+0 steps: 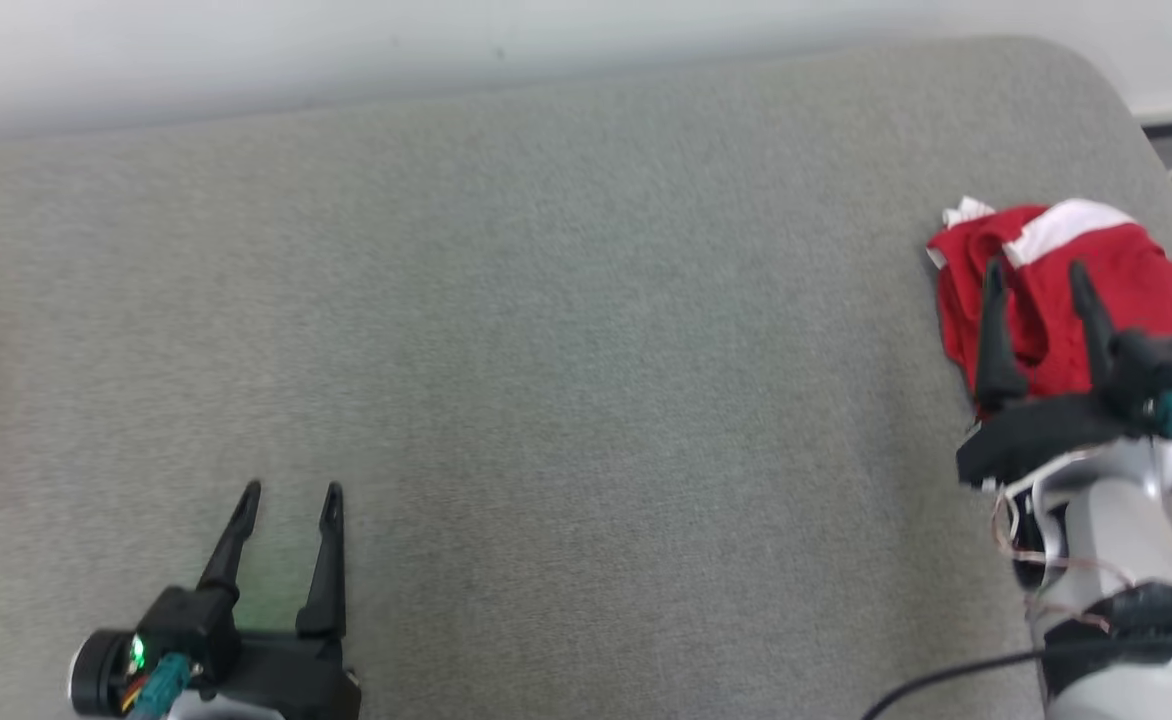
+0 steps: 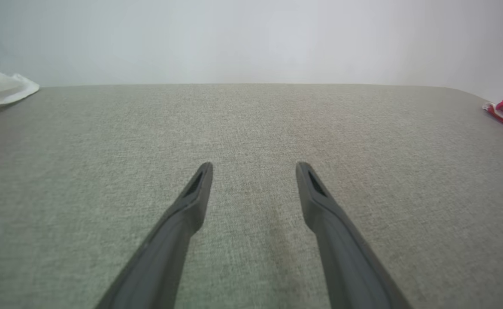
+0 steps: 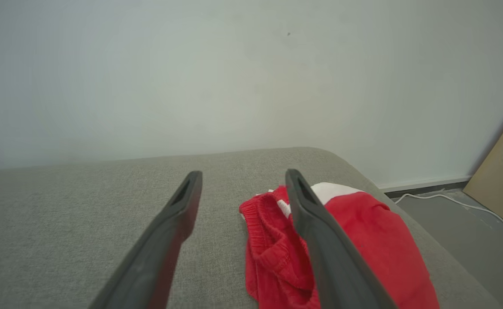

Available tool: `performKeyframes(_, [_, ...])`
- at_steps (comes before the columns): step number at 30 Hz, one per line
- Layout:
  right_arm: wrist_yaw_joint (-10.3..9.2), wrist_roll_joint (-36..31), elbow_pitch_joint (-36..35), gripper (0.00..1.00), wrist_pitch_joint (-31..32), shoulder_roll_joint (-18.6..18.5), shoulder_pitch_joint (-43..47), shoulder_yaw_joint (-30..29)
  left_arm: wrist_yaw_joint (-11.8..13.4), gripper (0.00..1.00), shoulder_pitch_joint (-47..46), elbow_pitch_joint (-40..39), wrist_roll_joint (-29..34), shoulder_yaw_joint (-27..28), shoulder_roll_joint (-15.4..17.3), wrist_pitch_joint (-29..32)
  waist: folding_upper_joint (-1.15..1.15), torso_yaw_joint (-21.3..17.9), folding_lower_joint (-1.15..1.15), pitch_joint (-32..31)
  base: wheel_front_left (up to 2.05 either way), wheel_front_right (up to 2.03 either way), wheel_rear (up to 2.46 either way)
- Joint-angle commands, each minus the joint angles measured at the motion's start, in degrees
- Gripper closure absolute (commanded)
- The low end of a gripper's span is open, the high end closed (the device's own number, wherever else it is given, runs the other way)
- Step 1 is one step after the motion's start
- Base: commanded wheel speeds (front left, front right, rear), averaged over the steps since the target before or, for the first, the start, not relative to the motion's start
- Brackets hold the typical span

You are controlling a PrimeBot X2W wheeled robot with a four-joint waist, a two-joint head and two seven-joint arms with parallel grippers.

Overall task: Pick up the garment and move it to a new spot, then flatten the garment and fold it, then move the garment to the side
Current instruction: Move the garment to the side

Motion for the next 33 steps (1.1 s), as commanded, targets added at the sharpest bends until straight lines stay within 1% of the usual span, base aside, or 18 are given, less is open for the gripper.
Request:
performKeyframes(1, [0.00, 1.5, -0.7, 0.00, 0.0, 0.4, 2.1, 0.7, 0.5, 0.00, 1.6, 0.3, 0.0, 0.5, 0.0, 0.0, -0.01, 2.6, 0.00, -3.1, 0.00, 0.00, 0.00])
performKeyframes(8, [0.00, 4.2, -3.2, 0.00, 0.0, 1.6, 8.8, 4.3, 1.8, 0.00, 4.9, 0.9, -0.8, 1.8, -0.2, 0.0, -0.01, 5.7, 0.00, -7.0, 0.00, 0.00, 0.00])
performKeyframes(12, [0.00, 4.9, -4.0, 0.00, 0.0, 2.1, 11.3, 5.9, 2.4, 0.00, 6.2, 1.0, -1.1, 2.6, -0.3, 0.0, -0.01, 6.8, 0.00, -8.4, 0.00, 0.00, 0.00])
performKeyframes(17, [0.00, 6.2, -5.4, 0.00, 0.0, 2.9, 15.6, 5.9, 3.1, 0.00, 8.1, 1.0, -1.6, 3.7, -0.4, 0.0, -0.01, 8.4, 0.00, -11.4, 0.00, 0.00, 0.00])
performKeyframes(20, [0.00, 6.1, -6.1, 0.00, 0.0, 3.3, 17.8, 6.0, 3.4, 0.00, 9.4, 1.1, -1.4, 4.1, -0.4, 0.0, -0.01, 8.7, 0.00, -12.9, 0.00, 0.00, 0.00])
performKeyframes(25, [0.00, 6.1, -6.5, 0.00, 0.0, 3.7, 20.7, 8.1, 3.6, 0.00, 11.0, 0.7, -0.7, 5.0, -0.5, 0.0, -0.01, 8.8, 0.00, -14.1, 0.00, 0.00, 0.00])
performKeyframes(33, [0.00, 6.3, -7.7, 0.00, 0.0, 4.1, 23.4, 8.1, 4.0, 0.00, 12.3, 0.0, -0.2, 6.2, -0.5, 0.0, -0.01, 8.5, 0.00, -14.6, 0.00, 0.00, 0.00])
